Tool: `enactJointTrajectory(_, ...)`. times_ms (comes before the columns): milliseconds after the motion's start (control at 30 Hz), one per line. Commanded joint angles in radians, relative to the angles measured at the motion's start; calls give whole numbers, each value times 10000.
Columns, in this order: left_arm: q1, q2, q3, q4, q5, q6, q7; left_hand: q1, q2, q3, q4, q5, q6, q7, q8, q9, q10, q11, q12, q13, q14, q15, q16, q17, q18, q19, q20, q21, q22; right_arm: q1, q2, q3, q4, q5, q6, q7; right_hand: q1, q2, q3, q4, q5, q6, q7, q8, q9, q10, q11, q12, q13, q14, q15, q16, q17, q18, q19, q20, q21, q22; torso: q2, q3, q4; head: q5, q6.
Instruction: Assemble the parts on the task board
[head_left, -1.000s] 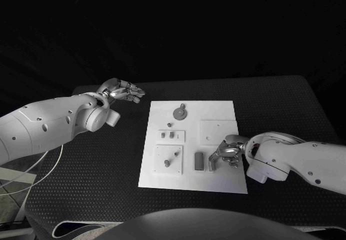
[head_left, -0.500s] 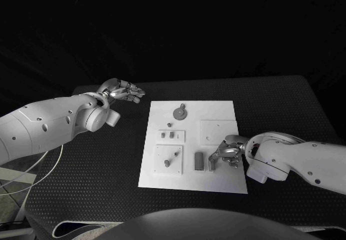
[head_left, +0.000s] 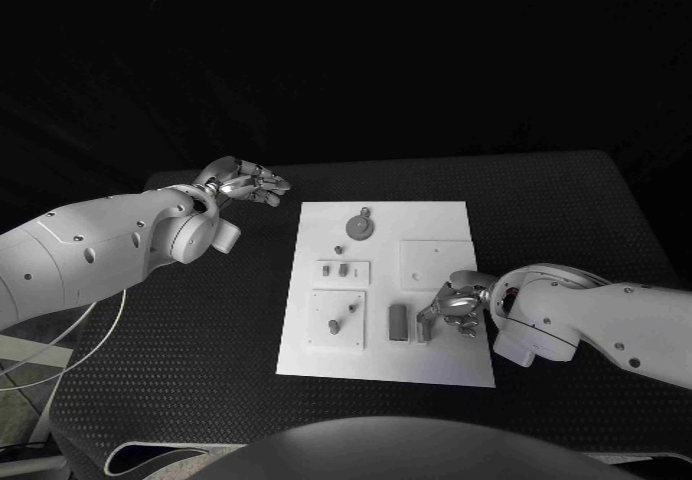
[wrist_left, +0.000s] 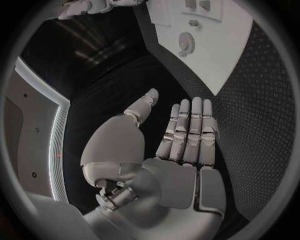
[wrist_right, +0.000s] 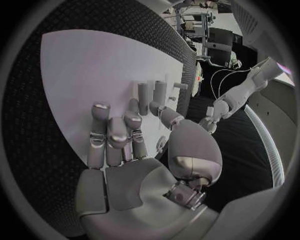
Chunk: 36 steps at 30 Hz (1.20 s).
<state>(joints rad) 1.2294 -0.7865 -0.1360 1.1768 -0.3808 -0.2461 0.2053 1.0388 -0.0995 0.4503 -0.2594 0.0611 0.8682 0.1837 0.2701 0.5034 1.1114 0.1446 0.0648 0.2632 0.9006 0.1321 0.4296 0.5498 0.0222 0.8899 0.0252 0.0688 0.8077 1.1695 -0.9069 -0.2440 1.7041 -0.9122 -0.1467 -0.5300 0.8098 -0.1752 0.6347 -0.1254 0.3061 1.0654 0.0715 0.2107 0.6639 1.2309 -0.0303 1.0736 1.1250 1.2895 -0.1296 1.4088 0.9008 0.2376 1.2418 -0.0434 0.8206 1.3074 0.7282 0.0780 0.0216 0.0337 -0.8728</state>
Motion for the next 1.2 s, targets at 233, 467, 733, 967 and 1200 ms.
enactJointTrajectory(233,8,9,4,26,39,133,58,-93,14,-22,63,-47,-74,-23,39,-14,-27,-13,48,-15,70,-33,-68,17,110,33,41,23,-13,-12,44,1,62,55,206,182,35,-163,21,186,13,-193,131,-24,-10,-55,23,48,-17,26,-52,-34,-7,242,95,-78,-70,166,0,-1,1,4,2)
enactJointTrajectory(467,8,6,4,24,39,123,55,-93,13,-21,64,-47,-75,-23,40,-15,-27,-12,48,-16,70,-33,-72,21,110,32,41,23,-14,-12,46,1,58,60,181,212,-1,-221,14,319,6,-197,132,-18,-11,-58,24,51,-18,26,-51,-35,-4,242,96,-77,-73,172,0,-1,4,11,2)
enactJointTrajectory(733,8,0,4,29,39,131,49,-94,13,-21,67,-47,-77,-22,41,-17,-28,-12,48,-17,71,-33,-78,26,110,32,41,23,-15,-12,37,1,111,115,289,283,-59,-447,37,601,7,-214,132,-10,-14,-64,24,57,-20,27,-52,-38,2,242,97,-84,-83,177,2,-1,4,27,2)
enactJointTrajectory(967,8,-2,4,29,39,133,54,-93,13,-20,68,-47,-78,-22,42,-19,-29,-12,47,-18,71,-33,-82,31,111,31,41,23,-16,-12,17,0,171,115,417,299,-6,-405,57,617,6,-212,129,-2,-10,-64,21,63,-18,29,-55,-34,6,242,100,-95,-80,182,1,-4,5,38,2)
enactJointTrajectory(1200,8,1,4,25,39,139,53,-93,13,-19,70,-46,-78,-22,43,-20,-28,-12,48,-19,72,-32,-87,37,111,31,42,23,-17,-12,5,0,161,115,411,284,-9,-407,47,627,2,-214,130,0,-10,-66,21,64,-18,28,-54,-34,6,242,98,-94,-79,183,2,-1,4,47,2)
